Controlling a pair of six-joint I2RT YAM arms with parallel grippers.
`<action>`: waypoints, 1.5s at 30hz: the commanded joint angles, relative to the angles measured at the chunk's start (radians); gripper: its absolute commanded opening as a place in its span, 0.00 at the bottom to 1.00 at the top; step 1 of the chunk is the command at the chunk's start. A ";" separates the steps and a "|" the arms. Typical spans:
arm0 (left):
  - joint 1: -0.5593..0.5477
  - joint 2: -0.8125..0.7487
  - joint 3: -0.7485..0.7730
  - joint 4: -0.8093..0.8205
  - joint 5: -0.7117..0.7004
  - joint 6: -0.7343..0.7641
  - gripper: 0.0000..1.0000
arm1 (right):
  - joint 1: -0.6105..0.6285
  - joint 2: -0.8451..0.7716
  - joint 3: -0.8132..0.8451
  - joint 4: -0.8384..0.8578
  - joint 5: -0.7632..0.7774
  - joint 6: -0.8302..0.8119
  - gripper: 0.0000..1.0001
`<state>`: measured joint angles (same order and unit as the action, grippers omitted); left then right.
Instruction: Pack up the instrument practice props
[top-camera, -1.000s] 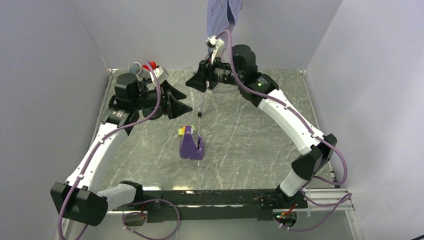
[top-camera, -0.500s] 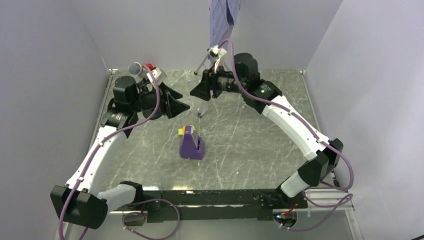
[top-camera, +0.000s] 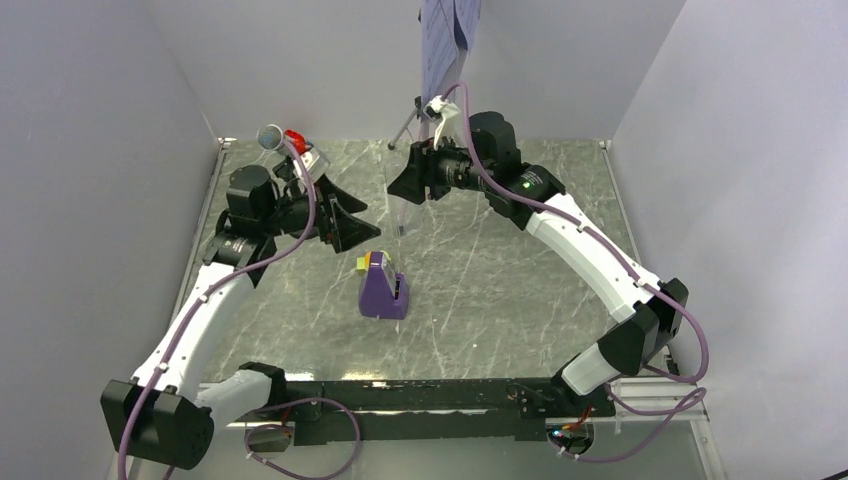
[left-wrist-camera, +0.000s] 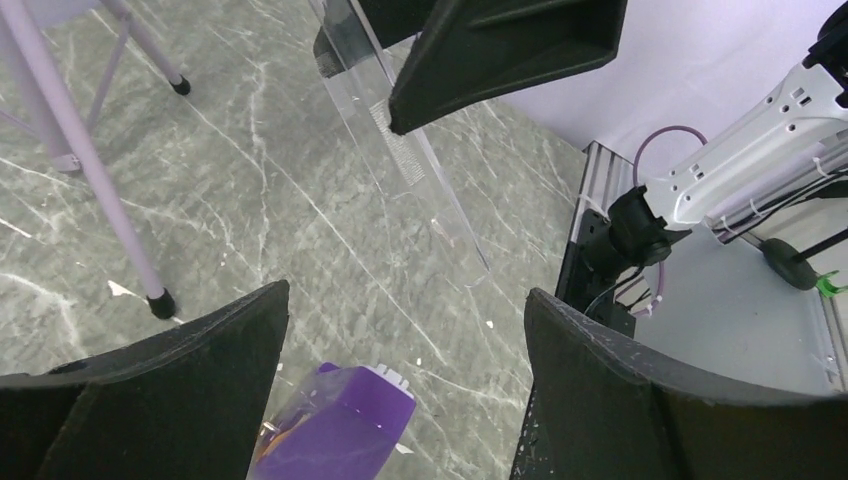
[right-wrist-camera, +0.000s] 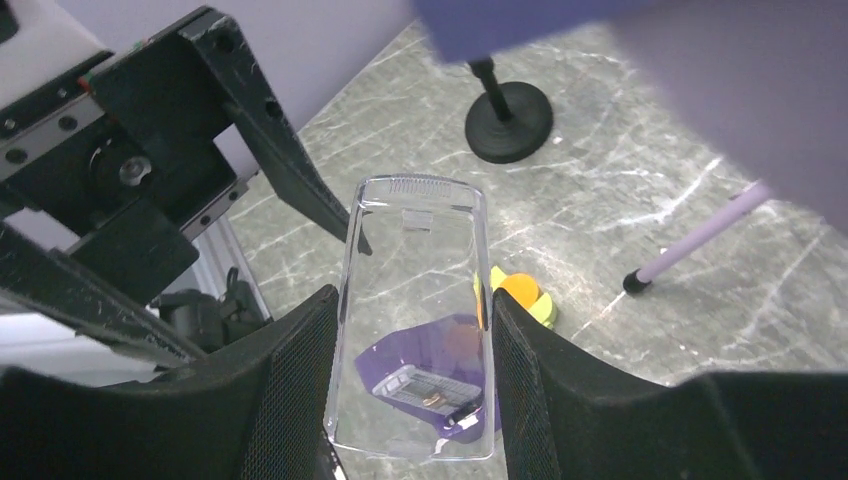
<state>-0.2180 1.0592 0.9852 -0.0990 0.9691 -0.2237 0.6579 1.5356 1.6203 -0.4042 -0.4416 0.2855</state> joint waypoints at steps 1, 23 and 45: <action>-0.029 0.043 0.037 0.076 0.018 -0.057 0.92 | 0.010 -0.028 0.045 -0.018 0.132 0.088 0.00; -0.066 0.118 0.140 -0.014 -0.231 0.067 0.88 | 0.002 -0.065 -0.028 0.048 -0.099 0.065 0.00; -0.115 -0.012 0.084 -0.655 -0.205 0.960 0.95 | -0.119 -0.181 -0.291 0.016 -0.320 -0.541 0.00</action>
<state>-0.3126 1.0569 1.1091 -0.6537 0.7971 0.5262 0.5152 1.3926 1.3872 -0.3752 -0.7040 -0.0387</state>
